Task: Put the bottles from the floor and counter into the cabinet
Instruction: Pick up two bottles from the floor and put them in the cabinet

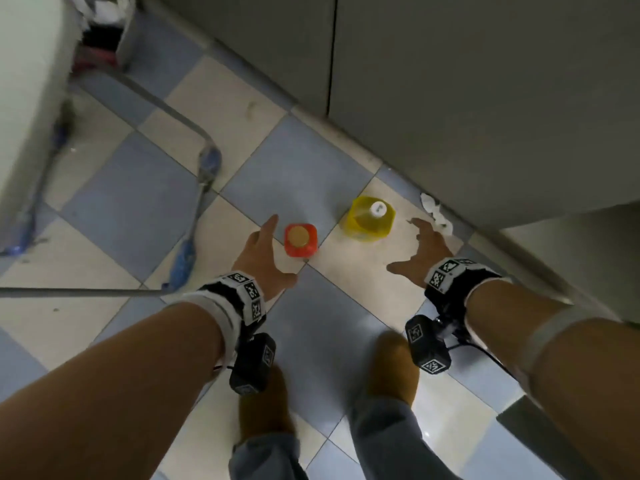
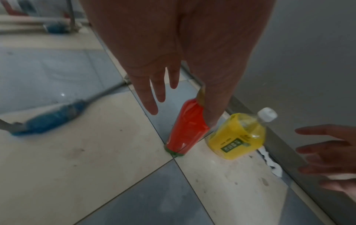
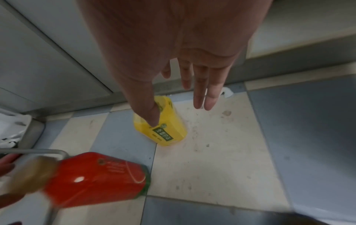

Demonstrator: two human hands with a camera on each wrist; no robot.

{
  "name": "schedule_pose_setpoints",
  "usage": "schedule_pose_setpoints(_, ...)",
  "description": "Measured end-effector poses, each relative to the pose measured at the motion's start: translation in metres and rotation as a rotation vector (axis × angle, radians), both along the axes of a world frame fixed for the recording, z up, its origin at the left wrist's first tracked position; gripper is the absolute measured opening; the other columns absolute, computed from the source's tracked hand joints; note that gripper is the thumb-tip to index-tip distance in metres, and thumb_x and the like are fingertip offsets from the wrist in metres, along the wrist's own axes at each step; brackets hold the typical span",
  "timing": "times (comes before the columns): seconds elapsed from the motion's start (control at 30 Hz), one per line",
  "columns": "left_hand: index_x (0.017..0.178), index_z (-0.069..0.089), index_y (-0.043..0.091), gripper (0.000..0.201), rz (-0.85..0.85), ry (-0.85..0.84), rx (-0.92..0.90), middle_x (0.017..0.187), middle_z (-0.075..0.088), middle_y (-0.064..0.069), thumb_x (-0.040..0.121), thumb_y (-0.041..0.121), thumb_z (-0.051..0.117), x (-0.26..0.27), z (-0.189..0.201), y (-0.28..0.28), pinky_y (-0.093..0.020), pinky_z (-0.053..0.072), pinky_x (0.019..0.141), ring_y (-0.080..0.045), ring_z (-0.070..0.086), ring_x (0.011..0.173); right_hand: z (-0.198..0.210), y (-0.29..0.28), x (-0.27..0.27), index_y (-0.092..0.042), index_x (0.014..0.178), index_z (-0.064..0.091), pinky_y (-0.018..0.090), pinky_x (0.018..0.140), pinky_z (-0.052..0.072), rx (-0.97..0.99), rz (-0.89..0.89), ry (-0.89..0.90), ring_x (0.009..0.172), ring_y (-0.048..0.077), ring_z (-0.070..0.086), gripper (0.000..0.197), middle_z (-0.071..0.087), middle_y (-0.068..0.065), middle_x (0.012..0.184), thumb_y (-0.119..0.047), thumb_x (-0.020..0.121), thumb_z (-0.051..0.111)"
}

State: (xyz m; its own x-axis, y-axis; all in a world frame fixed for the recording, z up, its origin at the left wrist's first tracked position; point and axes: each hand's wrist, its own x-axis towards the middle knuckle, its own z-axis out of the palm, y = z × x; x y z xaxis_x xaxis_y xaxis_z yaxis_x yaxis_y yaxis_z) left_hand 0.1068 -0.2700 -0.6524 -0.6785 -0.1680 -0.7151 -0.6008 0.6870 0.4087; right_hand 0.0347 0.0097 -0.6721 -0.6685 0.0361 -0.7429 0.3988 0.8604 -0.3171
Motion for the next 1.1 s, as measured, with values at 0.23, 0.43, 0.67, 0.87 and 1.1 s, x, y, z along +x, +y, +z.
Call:
schedule_pose_setpoints(0.23,0.145,0.04,0.024,0.09,0.049,0.2,0.079,0.137,0.054,-0.008,0.068,0.021,0.086,-0.012,-0.088,0.002,-0.042,0.046,0.105,-0.029,0.056,0.124,-0.097,-0.026,-0.043,-0.028,0.152,0.021,0.045,0.106,0.042,-0.068,0.072,0.163,0.131,0.034,0.045,0.116,0.043,0.014,0.144,-0.026,0.061,0.092)
schedule_pose_setpoints(0.43,0.106,0.053,0.02,0.047,0.04,0.274,0.007,0.097,0.069,-0.003,0.071,0.028,0.084,-0.012,-0.075,0.005,-0.041,0.055,0.08,-0.028,0.066,0.089,-0.083,-0.03,-0.034,-0.016,0.122,0.046,0.036,0.081,0.047,-0.01,-0.008,0.238,0.103,0.034,0.061,0.075,0.059,0.012,0.114,-0.031,0.06,0.086)
schedule_pose_setpoints(0.67,0.103,0.053,0.028,0.054,-0.007,0.219,0.045,0.095,0.068,0.008,0.065,0.042,0.089,0.022,0.03,0.026,-0.03,0.05,0.081,-0.017,0.065,0.089,0.045,0.02,0.04,-0.02,0.139,0.034,0.039,0.093,0.046,0.041,-0.413,0.181,0.119,0.034,0.054,0.091,0.049,0.011,0.133,-0.036,0.064,0.085)
schedule_pose_setpoints(0.87,0.106,0.051,0.032,0.064,-0.216,0.207,0.194,0.102,0.067,0.01,0.059,0.045,0.092,0.02,0.167,0.09,-0.033,0.051,0.089,-0.014,0.064,0.096,0.193,0.09,0.107,-0.032,0.13,0.035,0.058,0.1,0.043,0.155,-0.709,0.129,0.115,0.036,0.059,0.111,0.057,0.004,0.129,-0.066,0.028,0.065)
schedule_pose_setpoints(1.1,0.105,0.054,0.033,0.066,-0.439,0.267,0.35,0.101,0.069,0.014,0.054,0.04,0.095,0.003,0.288,0.192,-0.031,0.053,0.086,-0.012,0.065,0.096,0.32,0.158,0.173,-0.021,0.136,0.035,0.05,0.094,0.05,0.191,-1.057,0.202,0.112,0.038,0.061,0.103,0.059,0.011,0.129,-0.053,0.047,0.077)
